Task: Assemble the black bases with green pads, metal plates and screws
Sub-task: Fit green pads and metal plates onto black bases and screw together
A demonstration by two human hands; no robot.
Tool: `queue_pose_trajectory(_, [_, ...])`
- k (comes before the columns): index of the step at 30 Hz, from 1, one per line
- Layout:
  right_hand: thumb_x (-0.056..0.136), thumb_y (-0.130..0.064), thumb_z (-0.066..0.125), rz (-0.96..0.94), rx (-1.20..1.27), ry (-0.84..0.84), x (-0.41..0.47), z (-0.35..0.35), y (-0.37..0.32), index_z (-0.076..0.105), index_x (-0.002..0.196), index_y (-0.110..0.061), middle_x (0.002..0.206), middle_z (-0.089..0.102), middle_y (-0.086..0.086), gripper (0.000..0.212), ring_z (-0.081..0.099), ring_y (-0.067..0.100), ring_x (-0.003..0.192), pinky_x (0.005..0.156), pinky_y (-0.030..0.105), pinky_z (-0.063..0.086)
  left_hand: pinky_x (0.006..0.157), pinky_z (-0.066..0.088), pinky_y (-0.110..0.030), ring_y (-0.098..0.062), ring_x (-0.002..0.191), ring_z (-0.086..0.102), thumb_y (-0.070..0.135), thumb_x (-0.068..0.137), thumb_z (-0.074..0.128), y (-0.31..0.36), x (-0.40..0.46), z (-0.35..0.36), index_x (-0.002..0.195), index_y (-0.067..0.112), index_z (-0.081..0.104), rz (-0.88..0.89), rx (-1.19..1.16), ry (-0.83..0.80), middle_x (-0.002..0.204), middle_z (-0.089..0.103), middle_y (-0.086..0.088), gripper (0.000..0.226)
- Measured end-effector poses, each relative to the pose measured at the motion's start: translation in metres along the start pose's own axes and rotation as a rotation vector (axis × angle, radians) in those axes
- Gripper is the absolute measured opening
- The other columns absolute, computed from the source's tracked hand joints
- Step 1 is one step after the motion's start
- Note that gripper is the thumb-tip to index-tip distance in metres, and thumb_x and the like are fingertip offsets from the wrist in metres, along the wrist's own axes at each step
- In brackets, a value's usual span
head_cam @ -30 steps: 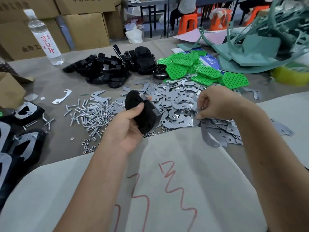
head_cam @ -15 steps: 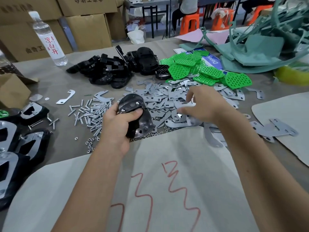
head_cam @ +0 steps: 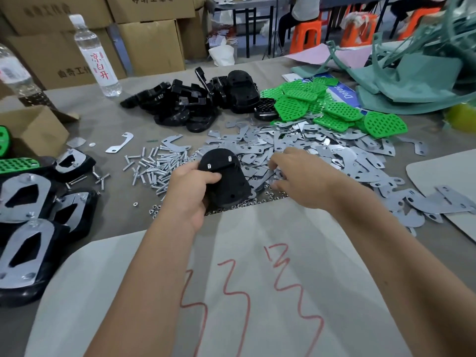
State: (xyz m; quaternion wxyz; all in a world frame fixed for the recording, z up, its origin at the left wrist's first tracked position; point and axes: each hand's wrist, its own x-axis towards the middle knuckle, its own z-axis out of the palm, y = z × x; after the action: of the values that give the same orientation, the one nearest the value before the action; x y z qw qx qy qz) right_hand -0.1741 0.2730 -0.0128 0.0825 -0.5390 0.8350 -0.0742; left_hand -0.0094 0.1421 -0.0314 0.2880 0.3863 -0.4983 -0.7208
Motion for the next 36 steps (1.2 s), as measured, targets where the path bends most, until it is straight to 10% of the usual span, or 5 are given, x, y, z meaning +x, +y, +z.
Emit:
queue_pose_trajectory(16, [0.104,-0.013,0.057,-0.04,-0.042,0.256,-0.001,-0.055,-0.006,0.077,0.107,-0.013,0.107,0.071,0.009,0.02,0.063,0.025,0.098,0.086,0.037,0.049,0.05,0.06,-0.048,-0.03,0.065,0.076,-0.012,0.087,0.065,-0.002,0.008,-0.009,0.091,0.009,0.072,0.04,-0.11,0.093,0.076,0.078,-0.008,0.022])
queue_pose_trajectory(22, [0.102,-0.005,0.053,0.081,0.501,0.634,0.012,-0.039,-0.007,0.073,0.092,-0.017,0.065,0.053,-0.009,0.026,0.045,-0.001,0.05,0.049,0.009,0.03,0.063,0.06,-0.067,-0.042,0.092,0.076,-0.007,0.088,0.073,-0.002,0.005,-0.009,0.096,0.011,0.074,0.137,-0.091,0.13,0.103,0.078,-0.014,0.019])
queue_pose_trajectory(28, [0.102,0.003,0.033,0.186,1.264,0.321,0.027,0.011,-0.036,0.06,0.091,-0.01,0.076,0.055,0.009,0.032,0.051,0.017,0.051,0.048,0.03,0.044,0.069,0.065,-0.043,-0.031,0.092,0.076,-0.009,0.089,0.071,0.0,0.014,-0.019,0.094,0.004,0.072,0.125,-0.161,0.199,0.095,0.078,-0.011,0.014])
queue_pose_trajectory(31, [0.107,-0.025,0.044,0.2,1.304,0.157,0.029,0.026,-0.043,0.065,0.1,-0.013,0.077,0.043,0.005,0.026,0.029,0.013,0.047,0.051,0.033,0.016,0.056,0.061,-0.03,-0.023,0.074,0.076,-0.012,0.09,0.068,0.0,0.013,-0.019,0.089,0.002,0.07,0.122,-0.206,0.193,0.076,0.077,-0.005,0.014])
queue_pose_trajectory(36, [0.071,-0.092,0.056,0.173,1.222,-0.083,0.026,0.029,-0.05,0.069,0.106,-0.009,0.09,0.063,0.017,0.091,0.019,0.026,0.066,0.06,0.04,0.014,0.065,0.062,-0.029,-0.021,0.073,0.076,-0.01,0.088,0.071,0.0,0.014,-0.015,0.09,0.003,0.071,0.187,-0.232,0.209,0.082,0.078,-0.008,0.013])
